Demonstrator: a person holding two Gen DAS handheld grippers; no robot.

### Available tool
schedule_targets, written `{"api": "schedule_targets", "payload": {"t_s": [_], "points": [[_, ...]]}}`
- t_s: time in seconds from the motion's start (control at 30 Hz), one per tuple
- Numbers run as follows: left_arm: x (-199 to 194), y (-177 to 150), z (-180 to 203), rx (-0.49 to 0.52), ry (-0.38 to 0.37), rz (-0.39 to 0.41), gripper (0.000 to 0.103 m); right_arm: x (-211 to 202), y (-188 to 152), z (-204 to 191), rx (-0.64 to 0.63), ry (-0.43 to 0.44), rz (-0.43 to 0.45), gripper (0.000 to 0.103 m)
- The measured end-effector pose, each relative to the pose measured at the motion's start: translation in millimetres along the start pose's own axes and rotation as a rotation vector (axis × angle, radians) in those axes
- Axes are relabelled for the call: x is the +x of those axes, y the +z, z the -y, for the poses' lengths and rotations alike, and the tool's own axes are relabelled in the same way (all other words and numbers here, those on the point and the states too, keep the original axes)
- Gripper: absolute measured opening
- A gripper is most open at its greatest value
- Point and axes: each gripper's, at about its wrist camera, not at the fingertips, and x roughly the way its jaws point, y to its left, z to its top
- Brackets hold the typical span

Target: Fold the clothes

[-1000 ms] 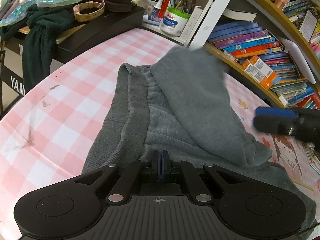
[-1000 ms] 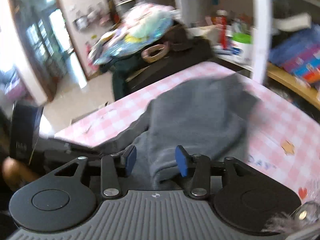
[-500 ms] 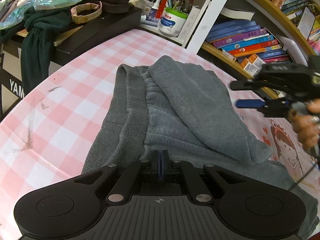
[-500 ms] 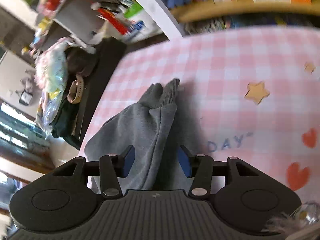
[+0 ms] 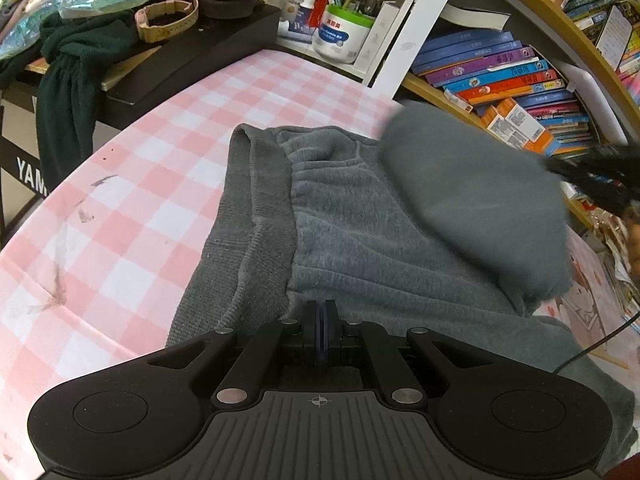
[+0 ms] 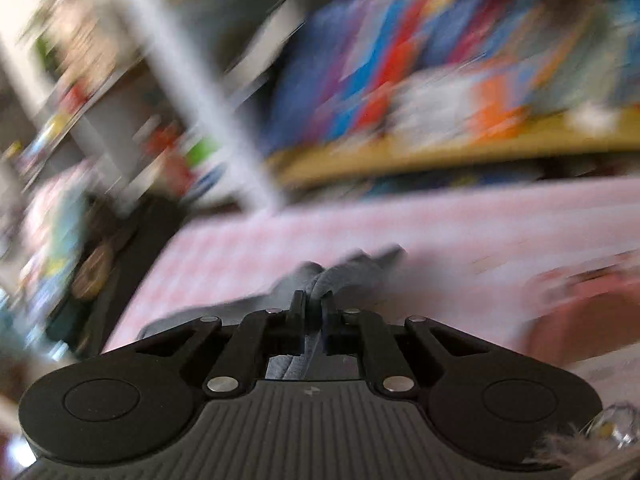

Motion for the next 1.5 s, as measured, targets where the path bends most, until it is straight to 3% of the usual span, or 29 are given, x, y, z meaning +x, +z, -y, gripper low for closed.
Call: {"api": "schedule_targets", "payload": {"t_s": [0.1, 0.2, 0.23, 0.27, 0.37, 0.53, 0.63, 0.83, 1.03, 1.23, 1.37, 1.5], "points": [[0.3, 1.3, 0.6, 0.007, 0.000, -0.008, 0.004, -24.4, 6.3, 51.8, 0.078, -0.194, 0.080, 0.007], [0.7, 2.4, 2.4, 0.021, 0.006, -0.014, 0.004, -29.0, -2.0, 100.8, 0.135, -0.354, 0.029, 0.015], [0.8, 2.8, 2.7, 0.023, 0.006, -0.016, 0.004, -27.9, -6.8, 116.5, 0.166, -0.391, -0.014, 0.026], [1.3, 3.4, 3.0, 0.025, 0.007, -0.018, 0.004, -27.9, -12.7, 130.4, 0.200, -0.412, -0.049, 0.031], [1.5, 4.4, 3.2, 0.030, 0.011, -0.022, 0.004, -35.0, -27.5, 155.1, 0.259, -0.459, -0.056, 0.032], [1.5, 6.2, 5.8, 0.040, 0.028, -0.029, 0.004, -39.5, -34.8, 154.0, 0.252, -0.441, -0.035, 0.032], [-2.6, 9.1, 10.8, 0.041, 0.038, -0.008, 0.004, -41.2, -36.1, 136.7, 0.158, -0.381, -0.039, 0.032], [-9.6, 24.9, 20.6, 0.050, -0.010, 0.049, 0.004, -54.8, -57.6, 97.0, -0.079, -0.248, -0.078, 0.035], [9.1, 31.8, 41.7, 0.132, -0.069, -0.013, 0.004, -93.8, -101.0, 91.0, -0.200, -0.237, -0.137, 0.037], [30.2, 22.8, 40.2, 0.133, -0.081, -0.099, 0.004, -143.5, -136.9, 119.9, -0.128, -0.322, -0.154, 0.037], [39.9, 32.6, 25.4, 0.062, -0.101, -0.072, 0.004, -152.9, -152.8, 146.3, -0.025, -0.419, -0.182, 0.033], [50.5, 50.0, 17.7, 0.026, -0.085, -0.042, 0.005, -154.8, -149.5, 165.1, 0.051, -0.449, -0.154, 0.029]]}}
